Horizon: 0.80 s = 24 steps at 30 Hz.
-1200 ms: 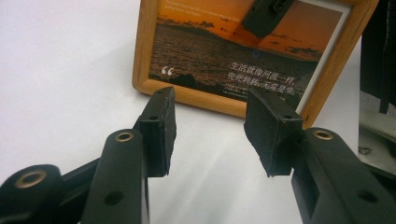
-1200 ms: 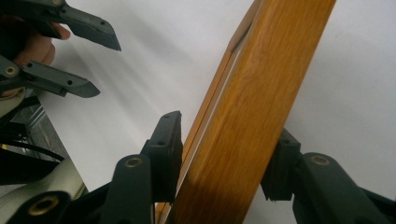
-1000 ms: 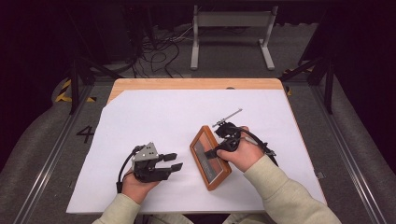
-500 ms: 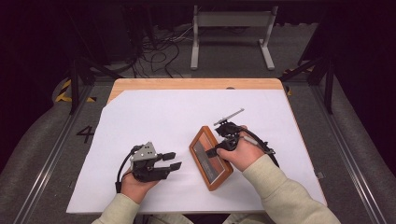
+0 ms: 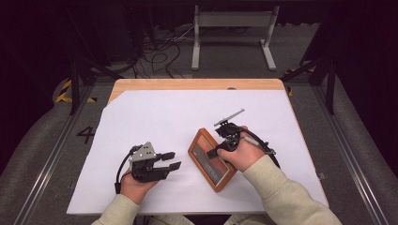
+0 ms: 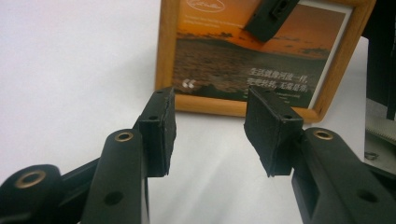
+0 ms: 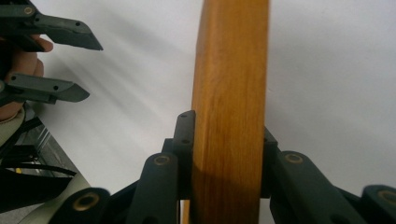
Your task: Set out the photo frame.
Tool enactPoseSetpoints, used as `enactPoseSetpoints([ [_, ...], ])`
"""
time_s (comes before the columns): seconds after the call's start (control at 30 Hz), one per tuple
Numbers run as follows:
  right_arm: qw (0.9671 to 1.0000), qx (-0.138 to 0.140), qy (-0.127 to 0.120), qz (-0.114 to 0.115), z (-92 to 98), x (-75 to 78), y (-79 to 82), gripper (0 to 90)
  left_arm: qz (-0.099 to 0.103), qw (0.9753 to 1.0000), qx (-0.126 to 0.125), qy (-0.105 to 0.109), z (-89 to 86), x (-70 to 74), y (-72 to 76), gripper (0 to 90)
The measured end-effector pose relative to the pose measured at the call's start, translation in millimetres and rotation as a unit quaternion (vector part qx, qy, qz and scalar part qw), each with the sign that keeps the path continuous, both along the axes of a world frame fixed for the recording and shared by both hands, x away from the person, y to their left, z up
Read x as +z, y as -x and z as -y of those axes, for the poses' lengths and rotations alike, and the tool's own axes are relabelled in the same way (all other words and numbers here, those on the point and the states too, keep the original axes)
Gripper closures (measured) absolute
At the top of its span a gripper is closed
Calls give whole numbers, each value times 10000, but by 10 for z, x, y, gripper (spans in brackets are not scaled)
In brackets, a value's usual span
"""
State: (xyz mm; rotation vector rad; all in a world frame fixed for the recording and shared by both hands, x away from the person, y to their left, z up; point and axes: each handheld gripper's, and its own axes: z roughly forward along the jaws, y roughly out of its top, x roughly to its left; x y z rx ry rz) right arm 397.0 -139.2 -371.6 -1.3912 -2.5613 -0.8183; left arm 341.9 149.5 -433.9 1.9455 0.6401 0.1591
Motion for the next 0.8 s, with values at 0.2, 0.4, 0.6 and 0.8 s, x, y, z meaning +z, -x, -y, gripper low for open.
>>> enactPoseSetpoints([
  [0.2,9996,212,-12,203,35,143,-38,711,6,9999,106,42,-74,10,5,531],
  [0.4,9967,664,52,472,36,357,-110,711,16,9997,230,63,-154,13,34,530],
  [0.6,9824,1588,414,893,-23,553,-200,711,-4,9993,359,99,-245,12,62,524],
  [0.8,9616,2408,641,1151,-107,630,-275,713,23,9986,503,129,-333,15,80,520],
])
